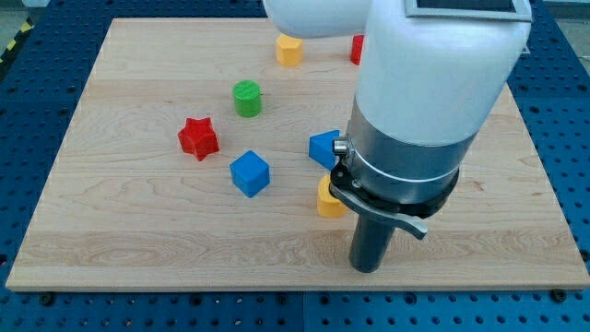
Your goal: Place your arm below the yellow heart
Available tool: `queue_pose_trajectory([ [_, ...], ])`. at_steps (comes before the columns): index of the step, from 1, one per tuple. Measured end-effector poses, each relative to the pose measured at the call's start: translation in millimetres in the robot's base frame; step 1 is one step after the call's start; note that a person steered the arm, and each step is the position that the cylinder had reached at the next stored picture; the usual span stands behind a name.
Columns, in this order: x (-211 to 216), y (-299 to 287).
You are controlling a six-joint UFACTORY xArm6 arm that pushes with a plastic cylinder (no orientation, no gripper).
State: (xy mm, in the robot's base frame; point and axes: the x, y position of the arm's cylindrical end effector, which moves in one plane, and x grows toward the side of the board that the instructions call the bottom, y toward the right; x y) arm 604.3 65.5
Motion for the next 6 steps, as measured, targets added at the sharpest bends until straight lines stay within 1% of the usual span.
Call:
queue_pose_trajectory([
  [1,-11,4],
  [2,-27,-9],
  [3,-26,-25],
  [4,-34,-31],
  [6,-36,-31],
])
